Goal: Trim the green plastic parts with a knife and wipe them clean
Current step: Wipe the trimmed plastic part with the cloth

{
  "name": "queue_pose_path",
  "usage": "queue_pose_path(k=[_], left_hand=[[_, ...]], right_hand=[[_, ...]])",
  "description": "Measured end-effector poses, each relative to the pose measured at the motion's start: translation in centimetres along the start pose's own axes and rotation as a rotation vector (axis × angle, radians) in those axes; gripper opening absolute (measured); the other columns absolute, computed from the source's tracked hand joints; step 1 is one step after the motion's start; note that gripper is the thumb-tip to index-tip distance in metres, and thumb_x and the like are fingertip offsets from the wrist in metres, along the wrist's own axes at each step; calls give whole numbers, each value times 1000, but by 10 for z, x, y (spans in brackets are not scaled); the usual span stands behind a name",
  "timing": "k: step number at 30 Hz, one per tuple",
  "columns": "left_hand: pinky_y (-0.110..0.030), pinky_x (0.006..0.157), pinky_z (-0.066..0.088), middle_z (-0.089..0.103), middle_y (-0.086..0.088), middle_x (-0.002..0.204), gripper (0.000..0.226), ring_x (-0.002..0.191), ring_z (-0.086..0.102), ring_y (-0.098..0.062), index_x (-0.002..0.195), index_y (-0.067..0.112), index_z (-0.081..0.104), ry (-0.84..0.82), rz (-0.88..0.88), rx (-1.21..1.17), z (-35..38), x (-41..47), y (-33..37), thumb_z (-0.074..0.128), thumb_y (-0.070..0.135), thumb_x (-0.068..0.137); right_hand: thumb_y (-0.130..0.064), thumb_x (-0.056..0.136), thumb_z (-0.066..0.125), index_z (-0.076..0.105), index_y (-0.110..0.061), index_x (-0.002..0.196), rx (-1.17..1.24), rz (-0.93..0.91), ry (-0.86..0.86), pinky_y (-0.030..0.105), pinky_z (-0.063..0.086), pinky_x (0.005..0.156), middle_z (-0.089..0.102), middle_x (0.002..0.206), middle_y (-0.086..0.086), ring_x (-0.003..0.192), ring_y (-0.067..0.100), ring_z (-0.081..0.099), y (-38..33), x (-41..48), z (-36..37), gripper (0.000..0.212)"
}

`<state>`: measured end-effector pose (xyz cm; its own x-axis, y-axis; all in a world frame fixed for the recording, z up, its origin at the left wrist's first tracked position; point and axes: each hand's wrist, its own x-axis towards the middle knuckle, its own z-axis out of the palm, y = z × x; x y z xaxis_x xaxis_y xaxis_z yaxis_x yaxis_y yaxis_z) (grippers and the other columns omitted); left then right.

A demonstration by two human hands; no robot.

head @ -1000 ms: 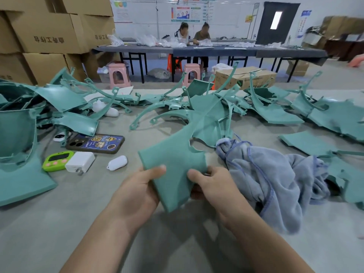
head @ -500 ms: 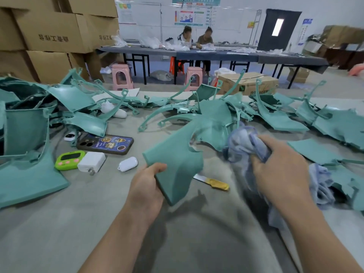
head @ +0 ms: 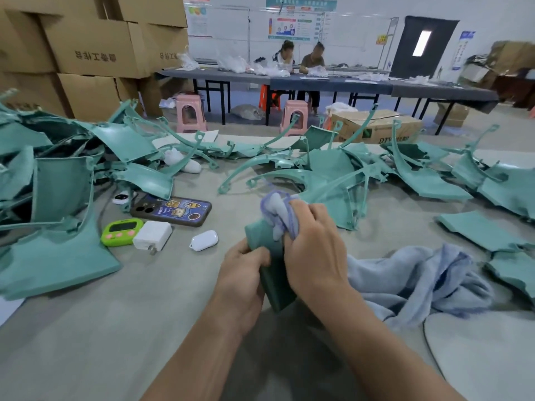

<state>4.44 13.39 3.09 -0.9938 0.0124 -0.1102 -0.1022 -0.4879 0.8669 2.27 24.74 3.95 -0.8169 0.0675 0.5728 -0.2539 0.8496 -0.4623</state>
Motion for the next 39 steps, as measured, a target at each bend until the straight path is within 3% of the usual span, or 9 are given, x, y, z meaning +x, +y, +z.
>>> queue_pose_path(k=[5, 12, 19, 24, 27, 32, 34, 37, 39], left_hand=[[-39, 68, 52, 61, -19, 81, 40, 74, 55, -29, 84, 1, 73, 33, 49, 75, 6, -3, -1, 40, -19, 74], [-29, 51, 47, 51, -13, 69, 27, 61, 46, -23, 74, -3, 62, 43, 71, 114, 5, -11, 1, 47, 1, 52], [-47, 73, 50, 65, -16, 79, 34, 69, 59, -28, 75, 5, 68, 235, -13, -50, -4, -4, 5, 39, -13, 71], [-36, 66, 60, 78, -11, 90, 22, 67, 73, -23, 91, 9, 72, 376, -100, -171, -23, 11, 17, 53, 0, 85], [-31, 53, 57, 78, -11, 88, 13, 65, 74, -22, 100, 7, 72, 319, -228, -86, -17, 17, 11, 64, 17, 95], [-38, 98, 53, 60, 1, 140, 60, 115, 63, -16, 144, 26, 52, 201, 64, 414, -13, 18, -3, 75, 13, 89], [-37, 106, 48, 62, 6, 137, 43, 125, 59, -14, 131, 34, 63, 182, 286, 584, -12, 16, -1, 70, 21, 91], [-24, 81, 58, 78, 10, 95, 27, 96, 70, -18, 98, 27, 76, 65, 211, 262, -6, 8, 0, 51, 29, 92], [-39, 103, 52, 73, -12, 120, 45, 117, 65, -36, 119, 12, 73, -18, -62, -247, -8, 7, 1, 56, 45, 92]], right_hand=[[-17, 92, 61, 46, -19, 100, -120, 136, 71, 35, 27, 58, 43, 92, 0, 66, 29, 40, 1, 30, 3, 17], [-23, 93, 60, 49, -16, 107, -157, 235, 143, 37, 34, 70, 48, 100, 4, 77, 29, 46, 49, 84, -18, 19], [-8, 89, 63, 50, -15, 96, -157, 344, 190, 35, 33, 70, 53, 100, 13, 77, 28, 43, 123, 91, -46, 16], [-21, 82, 71, 58, -16, 82, 389, 646, 376, 35, 46, 69, 66, 79, 2, 78, 30, 63, 121, 69, -71, 14], [-11, 86, 71, 71, -15, 94, 915, 619, 98, 37, 57, 76, 77, 90, 8, 83, 28, 72, 82, 54, -67, 9], [-2, 96, 63, 72, -19, 96, 1037, 543, -197, 19, 56, 59, 78, 77, -7, 69, 6, 73, 25, 35, -48, 19], [-2, 94, 65, 72, -19, 92, 1023, 515, -204, 19, 57, 62, 77, 76, -8, 70, 6, 72, 7, 25, -37, 19], [-4, 91, 69, 73, -23, 92, 914, 414, -111, 29, 59, 74, 77, 85, -5, 83, 17, 73, -16, 14, -20, 20], [-11, 89, 69, 73, -25, 105, 734, 285, -57, 34, 56, 81, 75, 94, -5, 90, 20, 68, -27, 12, -10, 21]])
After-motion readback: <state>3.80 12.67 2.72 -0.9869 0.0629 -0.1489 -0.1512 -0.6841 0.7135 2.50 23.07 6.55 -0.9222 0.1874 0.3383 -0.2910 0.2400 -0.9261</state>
